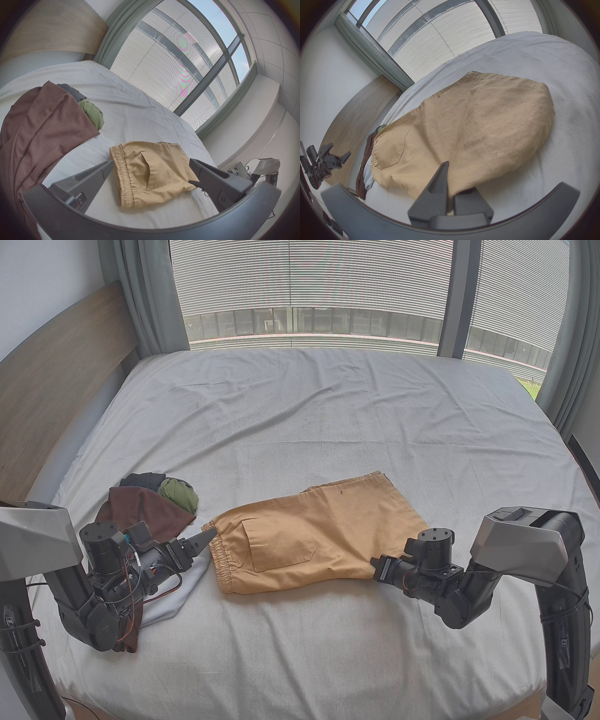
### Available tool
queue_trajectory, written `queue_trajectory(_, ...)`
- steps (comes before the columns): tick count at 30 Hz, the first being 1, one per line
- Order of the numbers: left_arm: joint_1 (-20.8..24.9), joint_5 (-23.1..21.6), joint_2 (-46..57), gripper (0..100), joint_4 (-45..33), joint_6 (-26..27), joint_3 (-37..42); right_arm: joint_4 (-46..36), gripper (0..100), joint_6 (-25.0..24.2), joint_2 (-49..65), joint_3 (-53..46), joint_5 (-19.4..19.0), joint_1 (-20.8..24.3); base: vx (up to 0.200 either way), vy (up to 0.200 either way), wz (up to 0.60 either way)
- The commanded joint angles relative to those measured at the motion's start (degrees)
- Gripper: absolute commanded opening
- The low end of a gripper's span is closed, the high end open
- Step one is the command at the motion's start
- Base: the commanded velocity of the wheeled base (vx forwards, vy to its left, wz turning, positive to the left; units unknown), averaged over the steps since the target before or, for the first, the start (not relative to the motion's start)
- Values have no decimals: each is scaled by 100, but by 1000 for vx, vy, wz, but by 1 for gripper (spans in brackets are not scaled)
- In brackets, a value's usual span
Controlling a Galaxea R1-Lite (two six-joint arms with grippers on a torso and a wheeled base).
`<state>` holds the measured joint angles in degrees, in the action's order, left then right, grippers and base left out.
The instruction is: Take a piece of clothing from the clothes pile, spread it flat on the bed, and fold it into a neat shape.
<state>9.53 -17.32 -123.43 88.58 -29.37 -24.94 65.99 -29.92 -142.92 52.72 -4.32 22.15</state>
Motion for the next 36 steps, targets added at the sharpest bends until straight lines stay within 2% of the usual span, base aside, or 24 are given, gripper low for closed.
queue_trajectory(1, -48, 1, -6, 100, 2, 1, -2, 292, 0, 47, 309, -720, -8, -9, 0, 0, 0)
queue_trajectory(13, -66, -8, 3, 100, 2, 10, -28, 925, 0, 118, 326, -1713, -8, -141, 0, 0, 0)
queue_trajectory(27, -57, 1, -14, 100, 2, 10, -28, 1162, 0, 109, 186, -1801, -25, -123, 0, 0, 0)
queue_trajectory(28, -57, 1, -14, 100, 2, 10, -28, 1162, 100, 109, 186, -1810, -25, -114, 0, 0, 0)
queue_trajectory(32, -57, 1, -6, 100, 2, 10, -28, 1144, 100, 118, 256, -2029, -69, -62, 0, 0, 0)
queue_trajectory(36, -48, 1, -6, 100, 2, 10, -28, 1153, 100, 118, 335, -2381, -333, 114, 0, 0, 0)
